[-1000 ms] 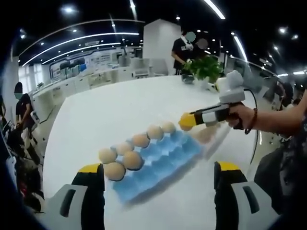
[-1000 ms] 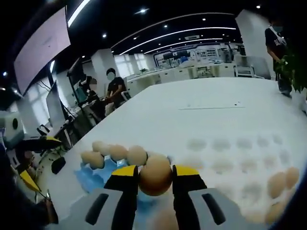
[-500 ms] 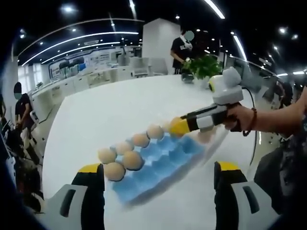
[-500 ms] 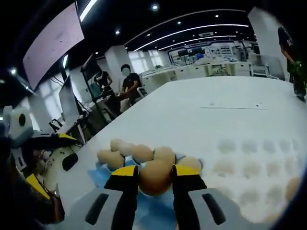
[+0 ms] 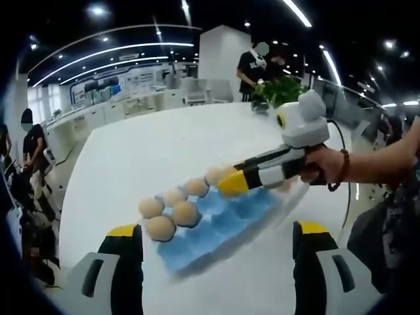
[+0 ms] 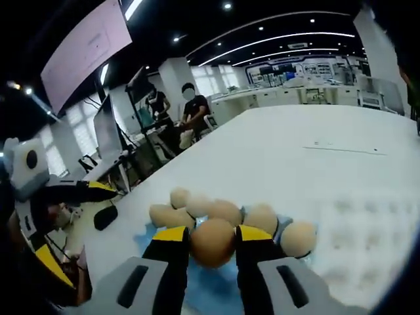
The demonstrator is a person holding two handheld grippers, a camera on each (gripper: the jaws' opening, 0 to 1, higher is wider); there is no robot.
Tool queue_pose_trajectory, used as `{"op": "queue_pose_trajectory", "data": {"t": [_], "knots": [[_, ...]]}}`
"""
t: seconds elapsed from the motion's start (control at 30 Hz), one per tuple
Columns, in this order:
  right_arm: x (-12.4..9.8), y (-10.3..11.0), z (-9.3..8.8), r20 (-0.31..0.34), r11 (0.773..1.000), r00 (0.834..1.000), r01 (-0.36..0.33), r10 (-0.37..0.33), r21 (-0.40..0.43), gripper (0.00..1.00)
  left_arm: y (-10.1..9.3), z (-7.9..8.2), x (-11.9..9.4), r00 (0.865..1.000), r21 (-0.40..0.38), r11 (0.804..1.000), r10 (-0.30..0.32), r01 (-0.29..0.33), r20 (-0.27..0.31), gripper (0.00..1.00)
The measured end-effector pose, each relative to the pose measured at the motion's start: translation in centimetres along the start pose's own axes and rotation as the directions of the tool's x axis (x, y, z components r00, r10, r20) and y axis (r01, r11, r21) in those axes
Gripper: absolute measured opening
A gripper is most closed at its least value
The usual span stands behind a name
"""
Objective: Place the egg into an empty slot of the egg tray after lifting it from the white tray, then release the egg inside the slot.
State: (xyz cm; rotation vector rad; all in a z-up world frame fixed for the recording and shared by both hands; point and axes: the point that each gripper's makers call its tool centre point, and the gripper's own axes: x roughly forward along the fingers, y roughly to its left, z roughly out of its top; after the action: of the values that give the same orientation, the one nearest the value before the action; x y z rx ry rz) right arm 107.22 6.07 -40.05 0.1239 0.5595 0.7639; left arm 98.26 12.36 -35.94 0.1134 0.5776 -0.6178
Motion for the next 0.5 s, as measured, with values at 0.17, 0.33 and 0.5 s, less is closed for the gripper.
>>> {"op": "queue_pose_trajectory", "data": {"t": [0.17, 0.33, 0.5], "knots": [[0.7, 0.3, -0.2, -0.005, 1.000, 1.000, -0.004, 0.004, -0.004, 0.29, 0.1, 0.0, -0.2, 1.000, -0.002, 1.000, 0.004, -0.004, 0.004, 0.97], [1.3, 0.5, -0.5, -0.017, 1.000, 1.000, -0.006, 0.006, -0.022, 0.29, 0.1, 0.2, -0.4, 1.000, -0.021, 1.000, -0.001, 0.001, 0.029, 0.97], [2.2, 0.8, -0.9, -0.030, 1.000, 0.999, -0.011, 0.010, -0.029, 0.29, 0.2, -0.1, -0.6, 1.000, -0.022, 1.000, 0.002, -0.001, 0.026, 0.97]]}}
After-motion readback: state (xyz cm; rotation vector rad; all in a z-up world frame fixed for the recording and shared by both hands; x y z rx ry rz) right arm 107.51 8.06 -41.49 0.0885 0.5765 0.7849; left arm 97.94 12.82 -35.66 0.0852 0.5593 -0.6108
